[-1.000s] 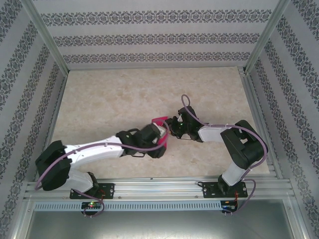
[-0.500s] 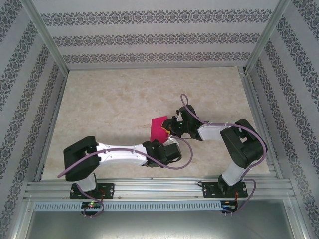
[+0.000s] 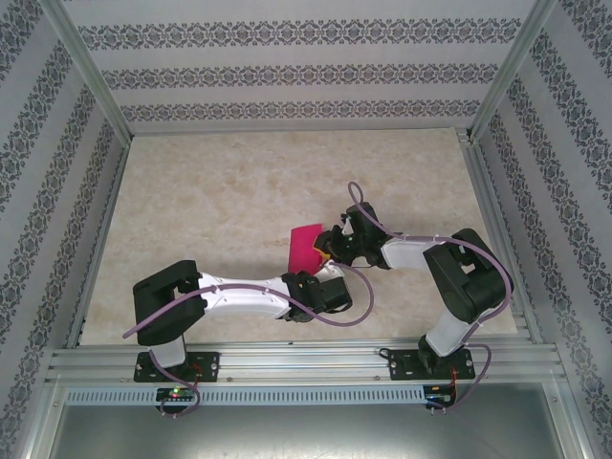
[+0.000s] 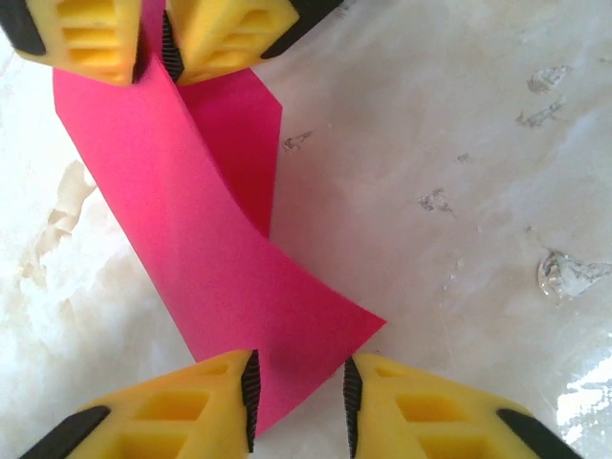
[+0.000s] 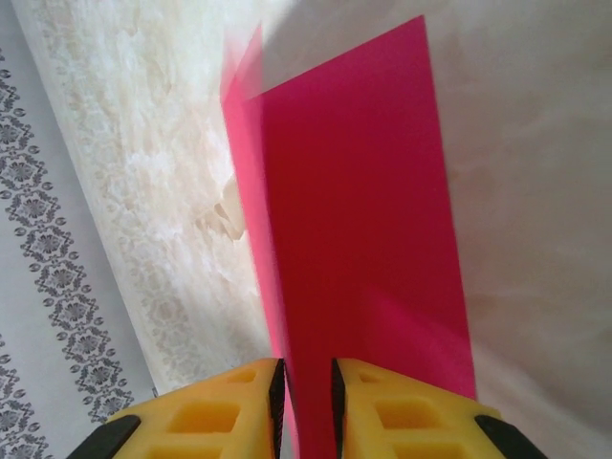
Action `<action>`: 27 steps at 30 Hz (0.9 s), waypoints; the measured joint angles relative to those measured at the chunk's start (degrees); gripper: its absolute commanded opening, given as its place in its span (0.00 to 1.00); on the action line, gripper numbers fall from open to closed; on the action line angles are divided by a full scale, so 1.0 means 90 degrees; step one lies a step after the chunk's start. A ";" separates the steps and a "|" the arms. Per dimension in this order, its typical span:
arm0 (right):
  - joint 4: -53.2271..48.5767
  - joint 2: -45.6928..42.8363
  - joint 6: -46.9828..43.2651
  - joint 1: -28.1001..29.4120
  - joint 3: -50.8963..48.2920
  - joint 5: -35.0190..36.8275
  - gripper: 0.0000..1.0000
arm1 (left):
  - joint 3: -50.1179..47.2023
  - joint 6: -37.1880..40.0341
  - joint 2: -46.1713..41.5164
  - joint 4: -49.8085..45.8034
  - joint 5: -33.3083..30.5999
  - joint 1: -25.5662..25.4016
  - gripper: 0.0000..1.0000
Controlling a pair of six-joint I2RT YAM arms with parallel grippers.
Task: Fold a paper plane with a square sheet of paper (pick it up from the middle)
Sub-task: Third fold the triangle at the center of the table.
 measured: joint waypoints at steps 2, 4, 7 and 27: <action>-0.0046 -0.0005 -0.0063 -0.0024 0.0000 0.0000 0.23 | -0.0012 -0.0002 -0.0066 0.0010 0.0000 0.0000 0.15; -0.0095 -0.0015 -0.0092 -0.0041 0.0000 0.0000 0.23 | -0.0051 -0.0005 -0.0185 0.0027 0.0007 0.0000 0.13; -0.0160 -0.0024 -0.0138 -0.0070 0.0000 -0.0002 0.26 | -0.0097 0.0000 -0.0386 0.0034 0.0058 0.0007 0.08; -0.1732 -0.1141 -0.1494 -0.0216 0.0512 0.0202 0.18 | -0.1484 -0.0151 -0.1807 0.1338 0.4481 0.2506 0.02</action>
